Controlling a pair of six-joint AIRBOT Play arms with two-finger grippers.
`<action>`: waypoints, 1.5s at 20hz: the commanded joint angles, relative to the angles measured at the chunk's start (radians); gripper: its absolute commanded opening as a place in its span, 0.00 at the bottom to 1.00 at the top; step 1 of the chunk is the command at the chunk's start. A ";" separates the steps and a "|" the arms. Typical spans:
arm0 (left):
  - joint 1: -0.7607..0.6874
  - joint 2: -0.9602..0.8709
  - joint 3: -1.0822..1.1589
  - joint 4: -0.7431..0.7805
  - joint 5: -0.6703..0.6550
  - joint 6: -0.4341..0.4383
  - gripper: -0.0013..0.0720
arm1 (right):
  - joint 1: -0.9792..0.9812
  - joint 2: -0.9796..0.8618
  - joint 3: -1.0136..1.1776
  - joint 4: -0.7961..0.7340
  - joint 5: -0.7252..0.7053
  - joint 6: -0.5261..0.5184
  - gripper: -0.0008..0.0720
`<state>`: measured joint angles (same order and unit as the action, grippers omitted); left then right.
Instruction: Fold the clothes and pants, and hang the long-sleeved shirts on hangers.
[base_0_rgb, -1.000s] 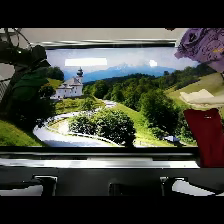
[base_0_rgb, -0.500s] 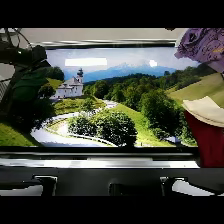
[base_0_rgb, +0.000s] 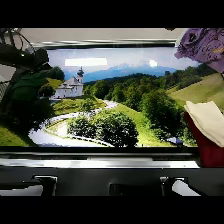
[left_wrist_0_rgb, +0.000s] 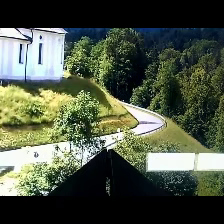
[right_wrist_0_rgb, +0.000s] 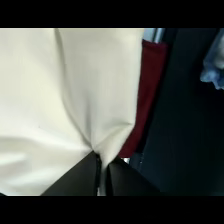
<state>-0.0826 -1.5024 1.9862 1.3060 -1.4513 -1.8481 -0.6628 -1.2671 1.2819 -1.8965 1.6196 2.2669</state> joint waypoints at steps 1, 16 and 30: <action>0.000 0.000 -0.001 0.000 0.000 0.000 0.04 | -0.001 0.033 -0.121 -0.044 -0.014 0.007 0.05; 0.000 0.000 -0.001 0.000 0.000 0.000 0.04 | -0.001 0.035 -0.234 -0.182 -0.044 -0.001 0.05; 0.000 0.000 -0.001 0.000 -0.035 0.008 0.04 | 0.019 0.035 -0.081 0.372 -0.311 -0.317 0.18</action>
<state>-0.0826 -1.5024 1.9854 1.3052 -1.4624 -1.8481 -0.6579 -1.2327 1.1439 -1.8194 1.4174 2.0956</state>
